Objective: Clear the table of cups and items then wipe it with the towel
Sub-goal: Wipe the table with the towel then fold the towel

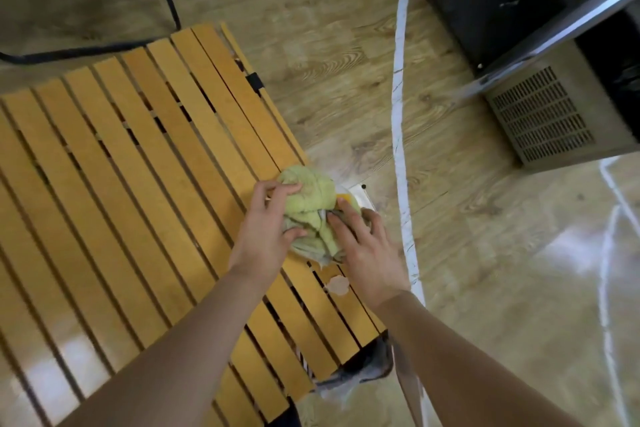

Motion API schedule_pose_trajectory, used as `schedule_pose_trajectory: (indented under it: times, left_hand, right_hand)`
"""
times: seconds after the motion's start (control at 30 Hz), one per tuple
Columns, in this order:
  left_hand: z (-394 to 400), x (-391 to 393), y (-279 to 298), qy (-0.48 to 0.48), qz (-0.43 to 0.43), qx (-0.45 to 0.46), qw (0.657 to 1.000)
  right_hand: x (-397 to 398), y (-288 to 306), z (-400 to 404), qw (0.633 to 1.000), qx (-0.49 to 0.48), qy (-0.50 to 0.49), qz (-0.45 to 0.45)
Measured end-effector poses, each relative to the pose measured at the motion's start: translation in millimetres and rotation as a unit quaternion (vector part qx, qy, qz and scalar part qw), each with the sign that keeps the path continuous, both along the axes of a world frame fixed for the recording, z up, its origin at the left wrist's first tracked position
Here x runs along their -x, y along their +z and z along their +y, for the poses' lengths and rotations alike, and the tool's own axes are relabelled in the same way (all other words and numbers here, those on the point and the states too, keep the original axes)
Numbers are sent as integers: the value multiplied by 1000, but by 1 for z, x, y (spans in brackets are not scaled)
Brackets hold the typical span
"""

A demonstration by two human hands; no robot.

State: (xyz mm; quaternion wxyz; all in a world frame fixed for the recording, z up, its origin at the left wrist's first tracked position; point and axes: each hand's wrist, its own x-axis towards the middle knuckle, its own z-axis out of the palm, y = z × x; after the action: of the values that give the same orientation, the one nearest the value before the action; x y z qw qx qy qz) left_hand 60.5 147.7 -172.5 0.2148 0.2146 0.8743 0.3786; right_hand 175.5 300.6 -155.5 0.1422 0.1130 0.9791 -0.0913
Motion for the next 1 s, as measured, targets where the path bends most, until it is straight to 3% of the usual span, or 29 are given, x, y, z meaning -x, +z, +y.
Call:
schedule_pose_trajectory:
  times: [0.5,0.77,1.0]
  left_hand:
    - [-190,11,44,37,20,16,999]
    - [-325,-21,45,28,0,27,999]
    - [-399,-63,13,-40,-61,46,996]
  right_hand:
    - [2,42,-194,995,29,-6,94]
    - [-30,44,-330,996,64,4,62]
    - [-91,4,-402,997,68,32,22]
